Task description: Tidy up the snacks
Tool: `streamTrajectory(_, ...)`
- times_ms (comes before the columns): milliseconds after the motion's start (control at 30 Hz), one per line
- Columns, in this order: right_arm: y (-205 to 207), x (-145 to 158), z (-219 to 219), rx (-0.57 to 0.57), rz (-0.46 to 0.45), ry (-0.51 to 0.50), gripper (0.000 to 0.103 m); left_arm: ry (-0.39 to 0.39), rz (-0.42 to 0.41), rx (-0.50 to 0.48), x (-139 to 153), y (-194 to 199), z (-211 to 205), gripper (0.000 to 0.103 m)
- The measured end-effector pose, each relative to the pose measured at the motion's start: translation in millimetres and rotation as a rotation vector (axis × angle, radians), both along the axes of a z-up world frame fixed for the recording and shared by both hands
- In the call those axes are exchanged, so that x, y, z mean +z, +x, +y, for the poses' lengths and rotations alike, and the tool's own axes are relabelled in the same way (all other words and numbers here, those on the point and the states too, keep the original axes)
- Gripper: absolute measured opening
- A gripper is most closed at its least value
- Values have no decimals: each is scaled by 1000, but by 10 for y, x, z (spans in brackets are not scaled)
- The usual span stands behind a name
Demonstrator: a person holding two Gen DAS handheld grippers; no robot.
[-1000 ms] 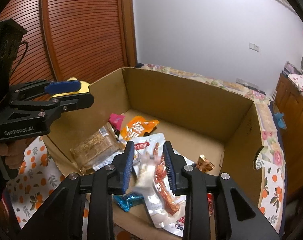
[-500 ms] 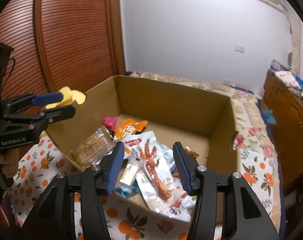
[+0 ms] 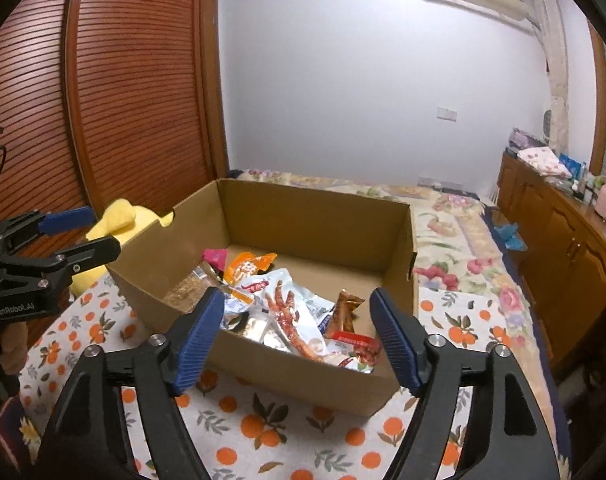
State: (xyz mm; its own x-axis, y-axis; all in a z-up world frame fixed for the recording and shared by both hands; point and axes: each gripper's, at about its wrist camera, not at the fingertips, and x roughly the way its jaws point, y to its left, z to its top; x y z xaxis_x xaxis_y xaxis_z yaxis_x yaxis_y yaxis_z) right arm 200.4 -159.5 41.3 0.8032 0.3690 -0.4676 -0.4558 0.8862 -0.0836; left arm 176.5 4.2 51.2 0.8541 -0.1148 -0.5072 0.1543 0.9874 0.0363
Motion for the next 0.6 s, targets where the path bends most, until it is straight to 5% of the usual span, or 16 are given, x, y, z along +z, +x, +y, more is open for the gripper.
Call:
streamTrajectory(300,-248,136,-94,-47,-51,16,91,-13,-22,8,132,-227,-32,99)
streamTrajectory(600,-482,275,-170,-73,-99,40,94,-8,-66,39,203,-477,-86,100)
